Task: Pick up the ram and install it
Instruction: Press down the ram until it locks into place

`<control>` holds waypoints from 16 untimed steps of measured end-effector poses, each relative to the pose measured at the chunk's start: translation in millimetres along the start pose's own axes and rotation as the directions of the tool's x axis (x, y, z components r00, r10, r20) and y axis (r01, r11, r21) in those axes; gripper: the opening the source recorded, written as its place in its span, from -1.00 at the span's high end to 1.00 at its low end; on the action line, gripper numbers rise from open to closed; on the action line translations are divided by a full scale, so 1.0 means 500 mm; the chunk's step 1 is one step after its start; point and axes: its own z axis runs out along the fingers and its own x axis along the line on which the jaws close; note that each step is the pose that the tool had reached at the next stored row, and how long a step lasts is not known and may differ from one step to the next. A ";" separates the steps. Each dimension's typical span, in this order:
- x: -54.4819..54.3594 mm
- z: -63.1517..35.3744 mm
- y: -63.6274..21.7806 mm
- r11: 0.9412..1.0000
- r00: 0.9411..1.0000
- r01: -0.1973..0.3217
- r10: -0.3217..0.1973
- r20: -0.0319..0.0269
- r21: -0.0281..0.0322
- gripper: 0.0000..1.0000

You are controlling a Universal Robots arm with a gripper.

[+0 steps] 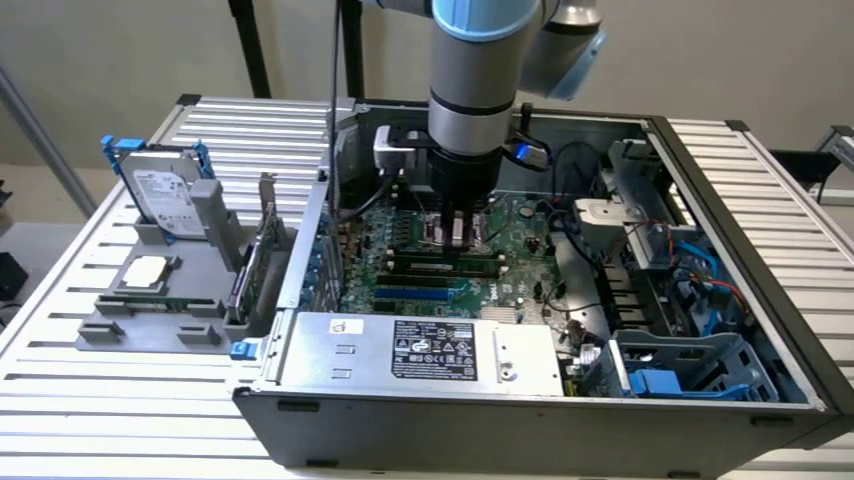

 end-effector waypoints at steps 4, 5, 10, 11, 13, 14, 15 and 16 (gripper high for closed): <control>0.000 0.012 0.000 1.000 1.000 0.000 0.000 -0.001 -0.002 0.79; 0.000 0.014 0.000 1.000 1.000 0.000 0.000 -0.001 -0.002 0.79; 0.000 -0.016 -0.001 1.000 1.000 0.000 0.000 0.000 -0.007 0.79; 0.000 -0.024 -0.001 1.000 1.000 0.000 0.000 0.000 -0.008 0.79; 0.000 -0.026 -0.001 1.000 1.000 0.000 0.000 0.000 -0.008 0.79; 0.000 -0.026 -0.001 1.000 1.000 0.000 0.000 0.000 -0.008 0.79; 0.000 -0.026 -0.001 1.000 1.000 0.000 0.000 0.000 -0.008 0.79; 0.000 -0.026 -0.001 1.000 1.000 0.000 0.000 0.000 -0.008 0.79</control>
